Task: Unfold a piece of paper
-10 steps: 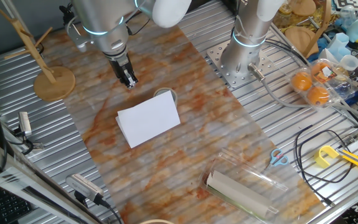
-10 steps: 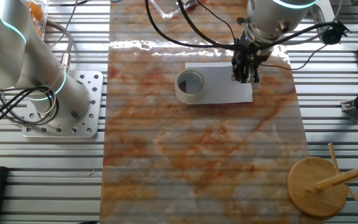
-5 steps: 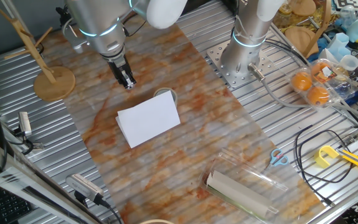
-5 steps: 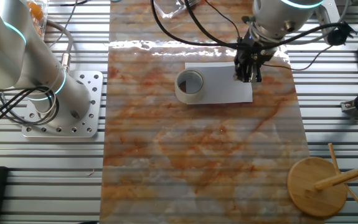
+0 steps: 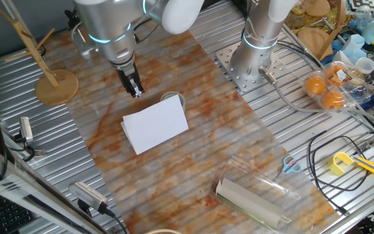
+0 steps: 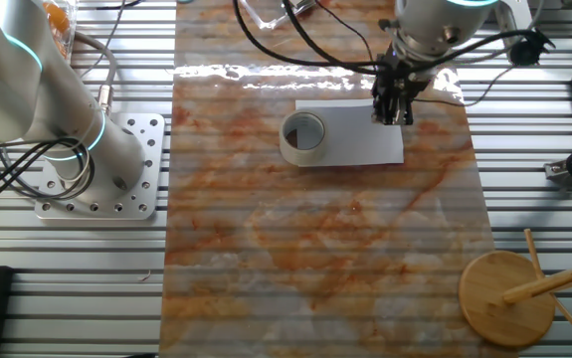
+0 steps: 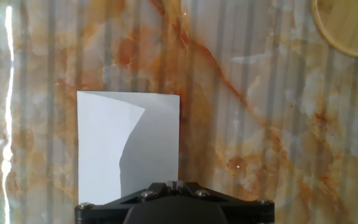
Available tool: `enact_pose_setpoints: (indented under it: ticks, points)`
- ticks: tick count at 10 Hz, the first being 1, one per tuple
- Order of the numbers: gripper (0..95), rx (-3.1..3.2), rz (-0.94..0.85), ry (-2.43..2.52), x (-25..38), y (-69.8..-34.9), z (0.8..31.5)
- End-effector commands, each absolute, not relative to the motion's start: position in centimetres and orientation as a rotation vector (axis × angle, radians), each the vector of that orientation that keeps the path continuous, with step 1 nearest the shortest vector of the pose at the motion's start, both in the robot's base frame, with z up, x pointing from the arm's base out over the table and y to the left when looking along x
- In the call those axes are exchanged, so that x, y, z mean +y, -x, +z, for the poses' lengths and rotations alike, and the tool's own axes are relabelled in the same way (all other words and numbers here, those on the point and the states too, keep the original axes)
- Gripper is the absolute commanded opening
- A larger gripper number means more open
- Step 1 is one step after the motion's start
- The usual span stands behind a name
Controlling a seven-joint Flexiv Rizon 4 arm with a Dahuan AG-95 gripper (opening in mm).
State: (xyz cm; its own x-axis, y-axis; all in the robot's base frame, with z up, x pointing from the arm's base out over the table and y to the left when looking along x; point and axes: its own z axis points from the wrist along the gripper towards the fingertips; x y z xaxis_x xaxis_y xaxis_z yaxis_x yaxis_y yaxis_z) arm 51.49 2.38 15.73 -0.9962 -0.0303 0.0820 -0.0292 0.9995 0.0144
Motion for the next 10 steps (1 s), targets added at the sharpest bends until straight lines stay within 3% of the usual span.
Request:
enact_pose_setpoints:
  ticks: [1, 2, 10]
  points:
    - [0.0, -3.062, -0.025, -0.029, 3.1, -51.8, 15.8]
    - [19.0, -3.061, -0.029, -0.004, 3.9, -52.0, 15.7]
    - [19.0, -3.049, -0.073, 0.138, 5.9, -52.0, 13.4]
